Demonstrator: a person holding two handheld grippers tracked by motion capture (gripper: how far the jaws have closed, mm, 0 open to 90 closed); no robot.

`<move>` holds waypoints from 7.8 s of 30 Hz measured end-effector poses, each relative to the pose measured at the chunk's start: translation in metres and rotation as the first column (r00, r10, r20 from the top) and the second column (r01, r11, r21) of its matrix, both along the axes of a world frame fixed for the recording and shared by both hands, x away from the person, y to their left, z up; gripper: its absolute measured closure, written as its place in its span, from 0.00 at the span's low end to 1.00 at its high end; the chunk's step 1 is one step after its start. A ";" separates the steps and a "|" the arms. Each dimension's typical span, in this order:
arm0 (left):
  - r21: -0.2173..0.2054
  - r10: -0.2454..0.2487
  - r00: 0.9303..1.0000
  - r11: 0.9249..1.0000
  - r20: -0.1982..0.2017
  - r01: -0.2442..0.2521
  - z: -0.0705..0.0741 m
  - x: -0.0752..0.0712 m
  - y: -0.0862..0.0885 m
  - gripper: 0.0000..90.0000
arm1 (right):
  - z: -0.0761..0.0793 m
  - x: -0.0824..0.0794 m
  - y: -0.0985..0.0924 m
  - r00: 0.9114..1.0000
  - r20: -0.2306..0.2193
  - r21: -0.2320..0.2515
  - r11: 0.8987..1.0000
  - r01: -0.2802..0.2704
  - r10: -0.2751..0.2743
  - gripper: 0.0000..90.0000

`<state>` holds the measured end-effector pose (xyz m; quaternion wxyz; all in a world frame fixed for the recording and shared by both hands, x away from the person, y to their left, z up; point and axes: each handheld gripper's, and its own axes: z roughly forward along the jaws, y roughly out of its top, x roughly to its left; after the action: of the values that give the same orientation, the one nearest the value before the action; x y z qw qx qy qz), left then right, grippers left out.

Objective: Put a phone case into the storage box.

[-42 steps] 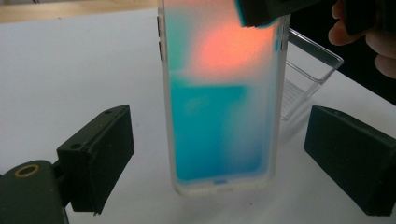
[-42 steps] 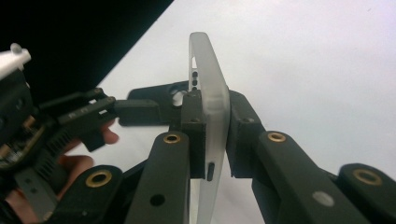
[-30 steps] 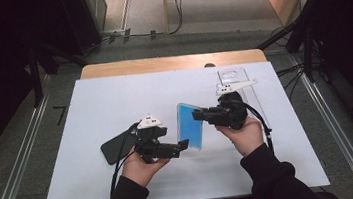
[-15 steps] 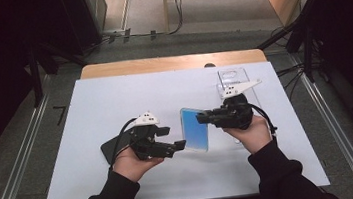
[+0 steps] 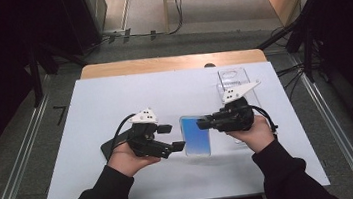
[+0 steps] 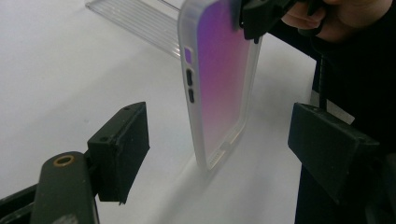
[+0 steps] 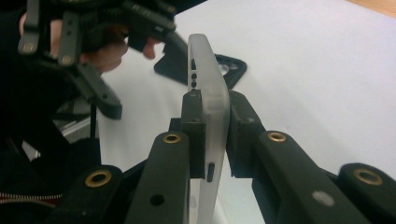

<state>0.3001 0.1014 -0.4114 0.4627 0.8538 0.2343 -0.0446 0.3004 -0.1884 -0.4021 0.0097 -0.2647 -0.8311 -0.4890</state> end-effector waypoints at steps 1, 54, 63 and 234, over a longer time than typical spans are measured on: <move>-0.002 -0.008 1.000 1.000 0.002 0.008 0.000 0.001 0.000 0.24 | -0.001 0.000 0.001 1.000 0.002 -0.002 1.000 -0.014 0.014 0.86; -0.098 -0.131 0.986 0.988 -0.106 0.121 0.014 0.007 0.011 0.91 | -0.005 -0.006 0.010 0.988 -0.007 0.119 0.981 -0.152 0.154 0.46; -0.047 0.056 0.991 0.997 -0.120 -0.062 0.016 0.013 0.018 0.91 | -0.014 -0.007 0.011 1.000 0.007 0.139 0.990 -0.021 0.020 0.29; 0.138 0.183 0.983 0.974 0.008 -0.182 -0.044 -0.031 0.086 0.34 | 0.005 0.006 -0.021 0.898 -0.011 0.021 0.897 0.441 -0.440 0.18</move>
<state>0.2690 0.1877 -0.4552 0.4042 0.8585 0.3154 0.0123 0.3061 -0.2091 -0.3975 -0.0955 -0.4471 -0.7440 -0.4873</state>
